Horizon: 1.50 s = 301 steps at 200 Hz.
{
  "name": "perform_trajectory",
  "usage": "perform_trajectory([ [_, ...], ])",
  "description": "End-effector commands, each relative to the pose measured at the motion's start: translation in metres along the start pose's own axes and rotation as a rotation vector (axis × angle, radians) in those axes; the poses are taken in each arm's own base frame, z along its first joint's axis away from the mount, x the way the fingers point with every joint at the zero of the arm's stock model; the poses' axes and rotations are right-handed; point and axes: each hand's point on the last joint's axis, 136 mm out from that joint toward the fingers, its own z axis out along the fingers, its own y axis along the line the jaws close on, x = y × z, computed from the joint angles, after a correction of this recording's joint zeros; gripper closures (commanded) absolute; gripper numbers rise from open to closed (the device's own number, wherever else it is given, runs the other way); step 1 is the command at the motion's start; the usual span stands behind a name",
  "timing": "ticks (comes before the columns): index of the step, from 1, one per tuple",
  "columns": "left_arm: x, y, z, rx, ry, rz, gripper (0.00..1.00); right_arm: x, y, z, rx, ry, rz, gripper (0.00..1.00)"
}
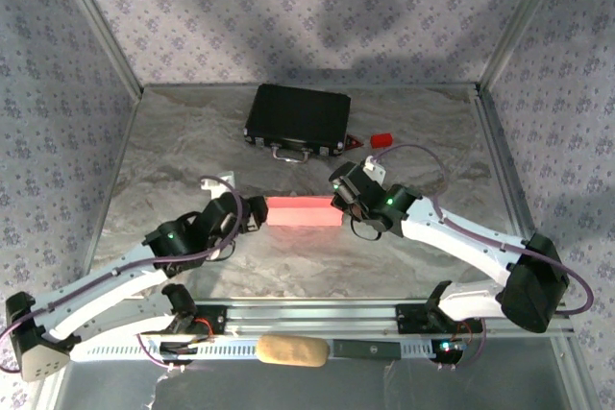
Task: Fold the paper box
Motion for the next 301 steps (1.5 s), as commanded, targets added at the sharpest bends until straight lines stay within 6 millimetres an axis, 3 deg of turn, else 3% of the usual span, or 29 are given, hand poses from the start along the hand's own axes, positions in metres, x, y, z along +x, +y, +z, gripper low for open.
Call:
perform_trajectory([
  [1, -0.005, 0.018, -0.006, -0.091, 0.011, -0.202, 0.52, 0.016, -0.033, 0.005, 0.139, 0.047, -0.057, 0.85],
  [32, -0.008, 0.008, 0.003, -0.04, 0.024, -0.431, 0.47, 0.016, -0.034, 0.004, 0.142, 0.048, -0.056, 0.85],
  [66, -0.002, -0.008, 0.016, -0.039, 0.096, -0.553, 0.34, 0.015, -0.034, 0.002, 0.139, 0.044, -0.054, 0.85],
  [105, 0.019, -0.019, 0.038, -0.032, 0.176, -0.7, 0.33, 0.015, -0.034, 0.002, 0.14, 0.046, -0.057, 0.85],
  [151, 0.017, -0.016, 0.049, -0.019, 0.153, -0.783, 0.33, 0.015, -0.035, 0.002, 0.138, 0.049, -0.056, 0.85],
  [208, 0.037, -0.013, 0.065, -0.021, 0.192, -0.832, 0.42, 0.015, -0.035, 0.003, 0.136, 0.05, -0.055, 0.85],
  [301, 0.048, 0.013, 0.064, -0.071, 0.16, -0.876, 0.66, 0.018, -0.036, 0.008, 0.144, 0.055, -0.073, 0.85],
])
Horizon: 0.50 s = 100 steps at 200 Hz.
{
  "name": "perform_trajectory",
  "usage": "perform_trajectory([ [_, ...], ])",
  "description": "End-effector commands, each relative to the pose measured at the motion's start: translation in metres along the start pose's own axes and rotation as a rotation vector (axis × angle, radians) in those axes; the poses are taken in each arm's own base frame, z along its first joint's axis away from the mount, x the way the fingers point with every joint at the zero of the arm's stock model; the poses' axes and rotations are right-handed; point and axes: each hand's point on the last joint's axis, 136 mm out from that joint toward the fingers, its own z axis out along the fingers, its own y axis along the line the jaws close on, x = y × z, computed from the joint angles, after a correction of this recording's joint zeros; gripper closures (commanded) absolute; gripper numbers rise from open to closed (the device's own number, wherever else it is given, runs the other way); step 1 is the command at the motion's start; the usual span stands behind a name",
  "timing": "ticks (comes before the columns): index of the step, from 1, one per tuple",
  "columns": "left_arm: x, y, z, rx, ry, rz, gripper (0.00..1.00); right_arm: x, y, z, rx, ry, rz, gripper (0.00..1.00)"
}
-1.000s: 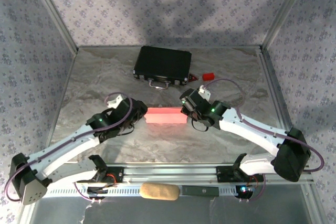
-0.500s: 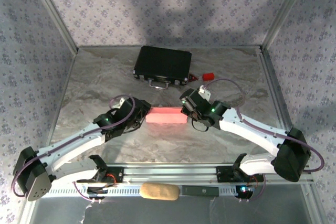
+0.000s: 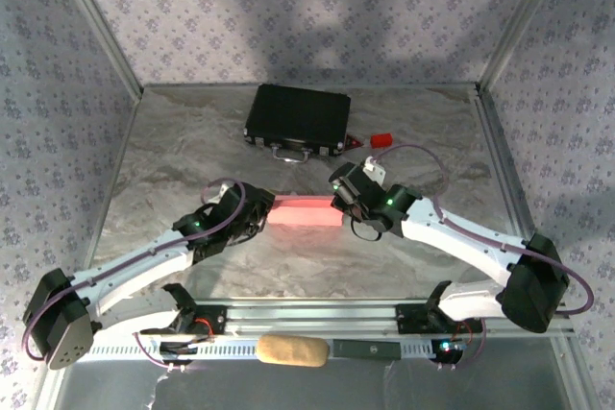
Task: Fold the paper box
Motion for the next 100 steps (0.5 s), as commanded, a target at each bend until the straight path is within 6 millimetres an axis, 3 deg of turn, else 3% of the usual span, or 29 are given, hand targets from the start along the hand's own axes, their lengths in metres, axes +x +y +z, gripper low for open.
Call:
perform_trajectory([
  [1, -0.007, 0.025, 0.002, -0.071, -0.03, -0.031, 0.67, 0.016, -0.035, 0.009, 0.139, 0.05, -0.067, 0.85],
  [56, -0.008, 0.047, 0.009, -0.12, -0.038, -0.048, 0.78, 0.015, -0.034, 0.007, 0.141, 0.05, -0.107, 0.84],
  [100, -0.01, 0.054, 0.01, -0.15, -0.049, -0.054, 0.84, 0.01, -0.03, -0.004, 0.115, 0.065, -0.15, 0.74],
])
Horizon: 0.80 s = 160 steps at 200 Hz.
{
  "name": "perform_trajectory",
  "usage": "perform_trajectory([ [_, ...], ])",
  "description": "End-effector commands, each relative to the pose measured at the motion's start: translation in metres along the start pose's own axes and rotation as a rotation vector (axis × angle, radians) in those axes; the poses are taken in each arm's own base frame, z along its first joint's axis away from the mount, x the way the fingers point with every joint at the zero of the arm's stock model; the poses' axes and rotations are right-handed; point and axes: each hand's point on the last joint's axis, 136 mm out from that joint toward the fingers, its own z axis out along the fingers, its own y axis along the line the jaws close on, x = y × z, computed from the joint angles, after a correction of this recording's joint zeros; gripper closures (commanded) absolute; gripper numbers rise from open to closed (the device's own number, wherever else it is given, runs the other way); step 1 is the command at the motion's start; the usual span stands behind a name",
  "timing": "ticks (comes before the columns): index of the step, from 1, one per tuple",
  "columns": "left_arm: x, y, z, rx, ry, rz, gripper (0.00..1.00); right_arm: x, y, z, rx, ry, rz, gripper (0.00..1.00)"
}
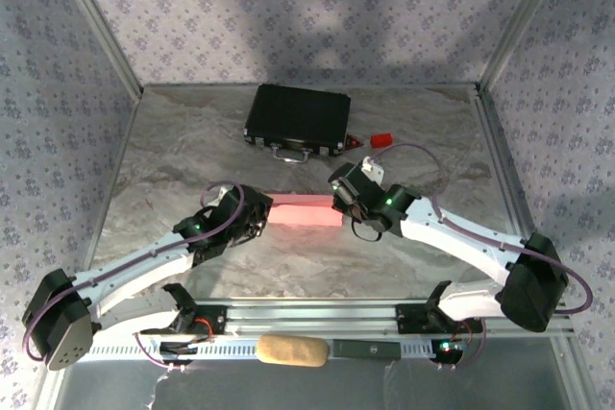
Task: Fold the paper box
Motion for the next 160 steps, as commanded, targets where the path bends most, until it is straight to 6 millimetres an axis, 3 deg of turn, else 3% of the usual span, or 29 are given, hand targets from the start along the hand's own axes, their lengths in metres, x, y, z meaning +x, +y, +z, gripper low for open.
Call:
perform_trajectory([
  [1, -0.011, 0.051, 0.006, -0.17, -0.049, 0.0, 0.84, 0.01, -0.027, -0.005, 0.1, 0.06, -0.084, 0.74],
  [36, -0.012, 0.056, 0.005, -0.184, -0.055, -0.006, 0.88, 0.011, -0.012, -0.014, -0.02, 0.129, -0.082, 0.5],
  [49, -0.013, 0.055, 0.005, -0.182, -0.058, -0.008, 0.89, 0.013, -0.006, -0.015, -0.061, 0.164, -0.062, 0.46],
  [87, -0.013, 0.054, 0.005, -0.182, -0.061, -0.01, 0.89, 0.014, -0.005, -0.008, -0.136, 0.196, 0.018, 0.51],
  [131, -0.014, 0.056, 0.003, -0.187, -0.067, -0.008, 0.9, 0.023, -0.022, 0.0, -0.102, 0.217, 0.034, 0.64],
  [160, -0.015, 0.056, 0.003, -0.187, -0.069, -0.007, 0.9, 0.024, -0.032, -0.003, -0.103, 0.18, 0.032, 0.67],
])
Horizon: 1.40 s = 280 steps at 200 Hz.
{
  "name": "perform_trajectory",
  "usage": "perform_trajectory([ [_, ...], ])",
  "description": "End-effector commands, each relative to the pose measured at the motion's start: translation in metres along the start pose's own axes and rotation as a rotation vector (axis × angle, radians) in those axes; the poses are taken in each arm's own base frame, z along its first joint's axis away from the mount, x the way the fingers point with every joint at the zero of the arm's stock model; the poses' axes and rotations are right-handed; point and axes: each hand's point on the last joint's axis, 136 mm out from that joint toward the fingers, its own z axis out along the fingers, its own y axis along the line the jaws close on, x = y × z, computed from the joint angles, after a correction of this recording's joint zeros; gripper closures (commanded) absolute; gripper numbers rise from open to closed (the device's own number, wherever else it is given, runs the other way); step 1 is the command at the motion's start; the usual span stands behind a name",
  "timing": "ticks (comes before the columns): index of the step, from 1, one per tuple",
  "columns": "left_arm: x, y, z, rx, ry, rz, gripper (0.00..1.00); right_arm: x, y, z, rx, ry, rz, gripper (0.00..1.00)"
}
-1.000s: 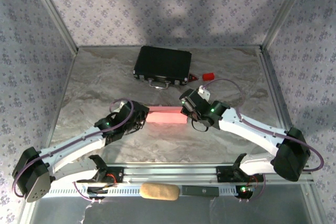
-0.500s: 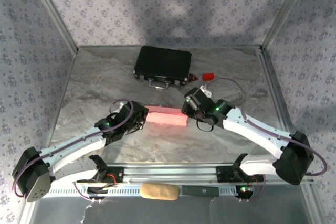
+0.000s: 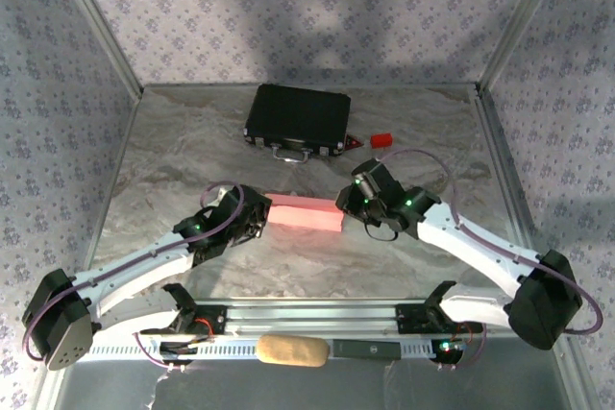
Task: Fold the paper box
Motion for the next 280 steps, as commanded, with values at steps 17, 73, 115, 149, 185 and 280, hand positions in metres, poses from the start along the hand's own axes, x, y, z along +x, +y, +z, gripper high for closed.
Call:
perform_trajectory([
  [17, -0.016, 0.059, 0.003, -0.194, -0.065, 0.012, 0.9, 0.011, -0.031, -0.005, 0.07, -0.019, -0.031, 0.71],
  [73, -0.016, 0.057, 0.004, -0.193, -0.071, 0.01, 0.91, 0.021, -0.046, 0.002, 0.215, -0.093, -0.266, 0.72],
  [115, -0.015, 0.057, 0.007, -0.203, -0.072, 0.013, 0.91, 0.015, -0.065, 0.003, 0.443, -0.246, -0.427, 0.76],
  [149, -0.016, 0.057, 0.007, -0.208, -0.078, 0.017, 0.91, 0.017, -0.071, 0.01, 0.528, -0.324, -0.528, 0.8],
  [185, -0.017, 0.057, 0.005, -0.207, -0.082, 0.02, 0.92, 0.032, -0.076, 0.02, 0.586, -0.331, -0.611, 0.8],
  [280, -0.024, 0.064, -0.002, -0.196, -0.098, 0.037, 0.95, 0.037, -0.012, -0.011, 0.602, -0.473, -0.762, 0.73],
])
